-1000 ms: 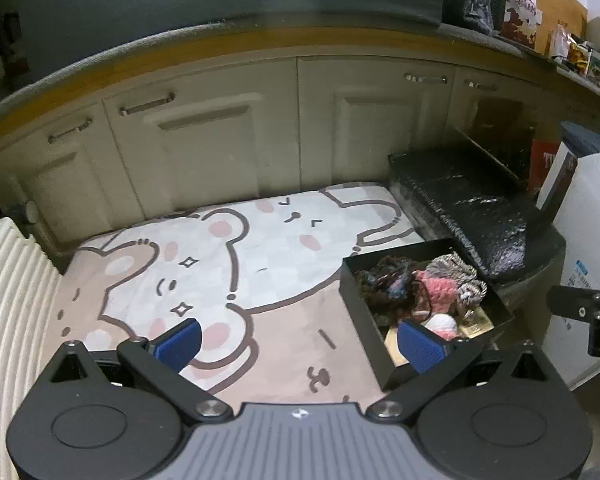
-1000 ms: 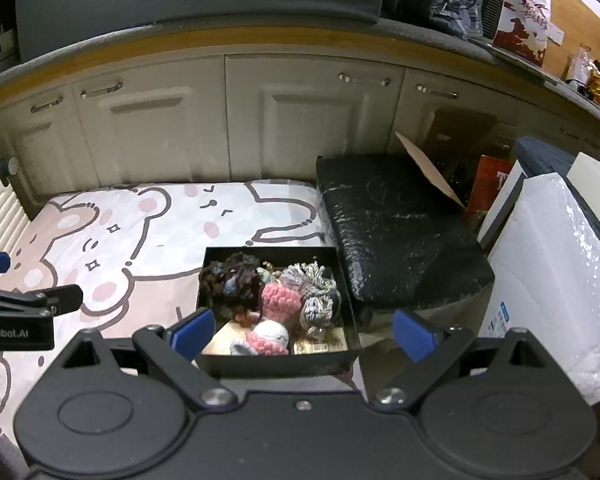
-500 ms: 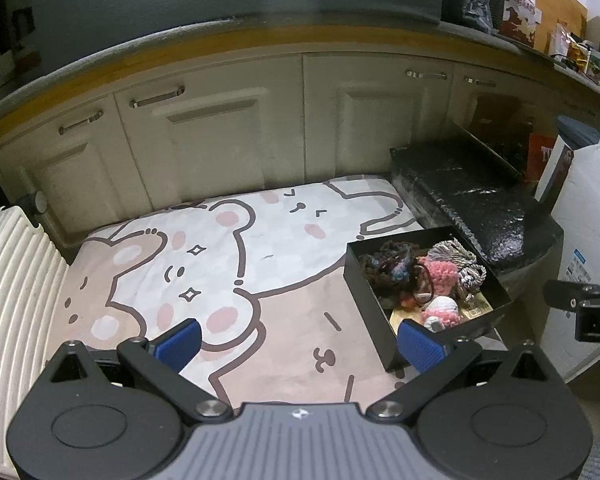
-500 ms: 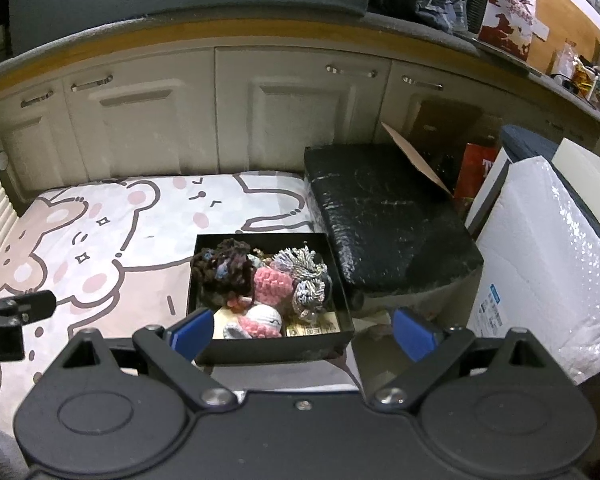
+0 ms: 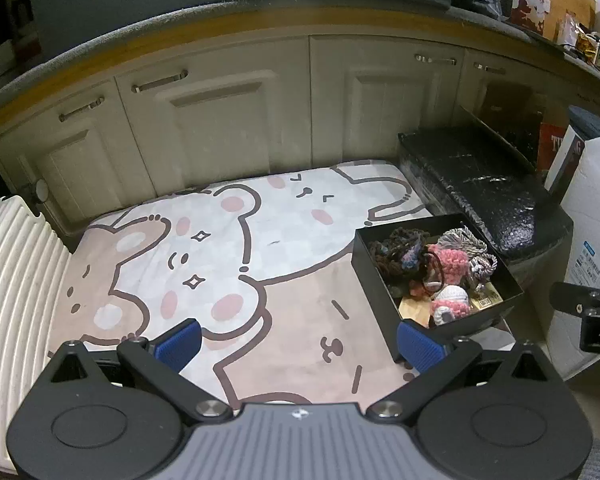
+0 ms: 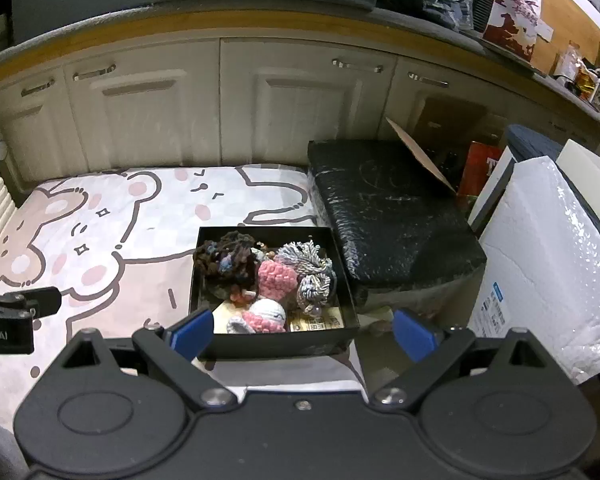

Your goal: Organize objects

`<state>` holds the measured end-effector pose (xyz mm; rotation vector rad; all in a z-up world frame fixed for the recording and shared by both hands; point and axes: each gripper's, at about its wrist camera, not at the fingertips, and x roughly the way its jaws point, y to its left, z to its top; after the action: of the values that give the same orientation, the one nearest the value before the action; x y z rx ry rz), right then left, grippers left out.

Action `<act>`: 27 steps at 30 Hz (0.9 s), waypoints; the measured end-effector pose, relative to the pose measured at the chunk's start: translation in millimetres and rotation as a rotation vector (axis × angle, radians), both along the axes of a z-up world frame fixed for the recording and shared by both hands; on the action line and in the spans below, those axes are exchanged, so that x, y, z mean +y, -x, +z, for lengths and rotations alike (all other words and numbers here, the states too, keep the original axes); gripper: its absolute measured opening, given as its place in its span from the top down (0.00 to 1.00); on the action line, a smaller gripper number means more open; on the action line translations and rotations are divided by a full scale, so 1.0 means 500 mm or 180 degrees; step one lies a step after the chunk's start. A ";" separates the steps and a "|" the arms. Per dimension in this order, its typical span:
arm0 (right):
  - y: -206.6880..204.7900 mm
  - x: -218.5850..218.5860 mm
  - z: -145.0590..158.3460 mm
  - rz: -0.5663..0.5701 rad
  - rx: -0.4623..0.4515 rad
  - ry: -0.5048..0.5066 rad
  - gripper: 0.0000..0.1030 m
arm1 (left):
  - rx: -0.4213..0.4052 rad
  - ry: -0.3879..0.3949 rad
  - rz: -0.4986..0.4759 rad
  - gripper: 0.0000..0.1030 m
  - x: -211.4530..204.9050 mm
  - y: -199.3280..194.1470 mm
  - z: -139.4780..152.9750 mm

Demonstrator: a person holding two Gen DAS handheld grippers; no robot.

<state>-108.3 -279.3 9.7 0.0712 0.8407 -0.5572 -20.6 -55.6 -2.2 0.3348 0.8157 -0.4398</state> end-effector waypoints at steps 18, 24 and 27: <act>0.000 -0.003 -0.001 -0.0027 -0.0017 -0.0018 0.05 | 0.0028 -0.0028 -0.0005 0.00 -0.003 -0.003 -0.003; 0.001 -0.002 0.000 -0.0025 -0.0016 -0.0019 0.05 | 0.0027 -0.0028 -0.0001 0.00 -0.003 -0.004 -0.003; 0.001 -0.002 0.000 -0.0024 -0.0016 -0.0021 0.05 | 0.0032 -0.0028 0.0006 0.00 -0.004 -0.002 -0.004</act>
<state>-108.7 -280.6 9.6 0.0820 0.8377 -0.5612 -19.7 -57.6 -4.2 0.3402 0.8281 -0.4365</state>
